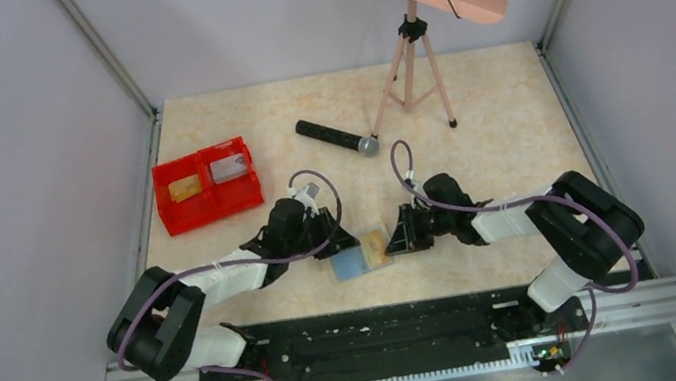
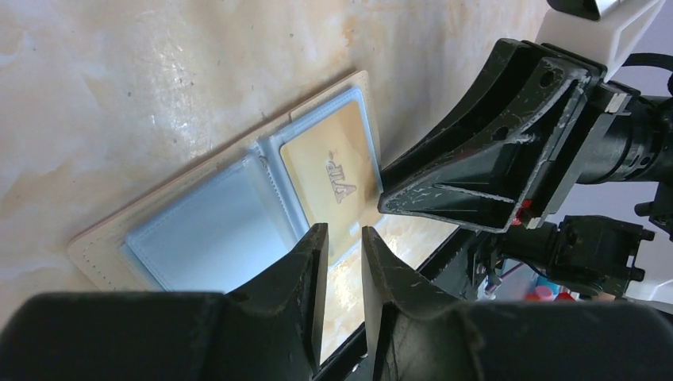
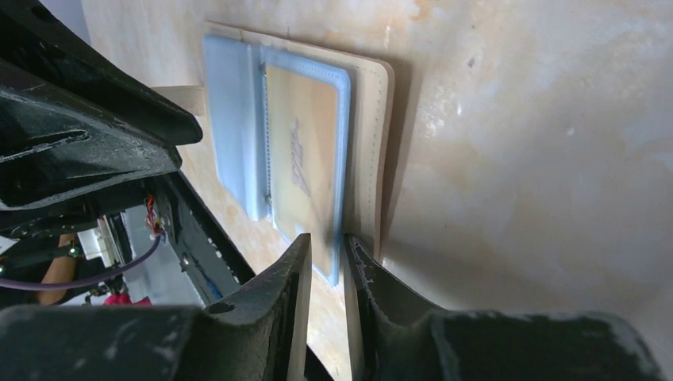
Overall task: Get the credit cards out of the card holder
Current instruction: Remove the credit card from the card holder.
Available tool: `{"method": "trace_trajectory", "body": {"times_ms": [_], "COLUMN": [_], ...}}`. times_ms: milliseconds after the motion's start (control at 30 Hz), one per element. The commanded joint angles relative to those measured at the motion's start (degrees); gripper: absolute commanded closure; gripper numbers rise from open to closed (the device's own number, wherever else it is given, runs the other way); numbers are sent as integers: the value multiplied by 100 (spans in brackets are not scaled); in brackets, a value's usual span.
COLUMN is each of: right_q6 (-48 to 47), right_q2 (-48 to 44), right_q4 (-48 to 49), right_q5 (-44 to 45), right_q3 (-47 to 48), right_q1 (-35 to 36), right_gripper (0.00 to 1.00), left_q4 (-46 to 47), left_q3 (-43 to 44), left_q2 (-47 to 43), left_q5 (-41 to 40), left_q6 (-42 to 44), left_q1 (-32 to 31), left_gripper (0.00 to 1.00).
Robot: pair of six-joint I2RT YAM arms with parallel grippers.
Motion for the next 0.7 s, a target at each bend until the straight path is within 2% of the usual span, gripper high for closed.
{"method": "trace_trajectory", "body": {"times_ms": [0, 100, 233, 667], "right_q6": [-214, -375, -355, -374], "right_q2": [-496, -908, -1106, -260], "right_q4": [-623, -1161, -1291, -1019], "right_q5": [313, 660, 775, 449], "right_q3": [184, 364, 544, 990], "right_q1": [42, 48, 67, 124], "right_gripper": [76, 75, 75, 75], "left_q4": [502, 715, 706, 1032], "left_q3": [-182, -318, -310, -372], "left_q2": [75, 134, 155, 360], "left_q5": [3, 41, 40, 17], "left_q6": [-120, -210, -183, -252], "left_q1": [-21, -23, -23, -92], "left_gripper": [72, 72, 72, 73]}}
